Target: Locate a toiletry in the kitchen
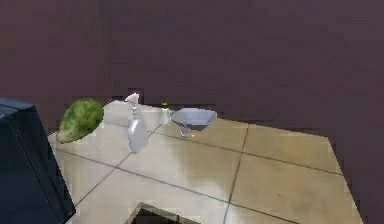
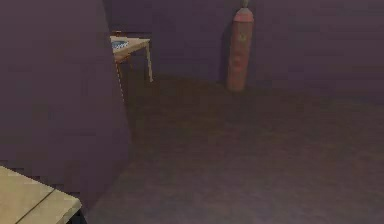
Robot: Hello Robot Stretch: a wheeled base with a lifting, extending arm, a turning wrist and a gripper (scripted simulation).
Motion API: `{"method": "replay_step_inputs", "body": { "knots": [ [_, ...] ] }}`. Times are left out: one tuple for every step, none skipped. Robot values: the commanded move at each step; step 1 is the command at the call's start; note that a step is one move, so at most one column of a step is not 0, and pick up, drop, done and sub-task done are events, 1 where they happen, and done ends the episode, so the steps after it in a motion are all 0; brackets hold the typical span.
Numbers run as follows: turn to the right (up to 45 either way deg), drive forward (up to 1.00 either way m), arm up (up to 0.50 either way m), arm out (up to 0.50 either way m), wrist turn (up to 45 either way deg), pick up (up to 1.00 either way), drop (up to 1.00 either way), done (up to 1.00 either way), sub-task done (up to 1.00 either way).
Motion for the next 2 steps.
{"method": "replay_step_inputs", "body": {
  "knots": [
    [0.0,0.8,0.0,0.0,0.0,0.0,0.0,0.0,0.0],
    [0.0,0.0,0.0,0.0,0.0,0.0,0.0,1.0,0.0]
  ]
}}
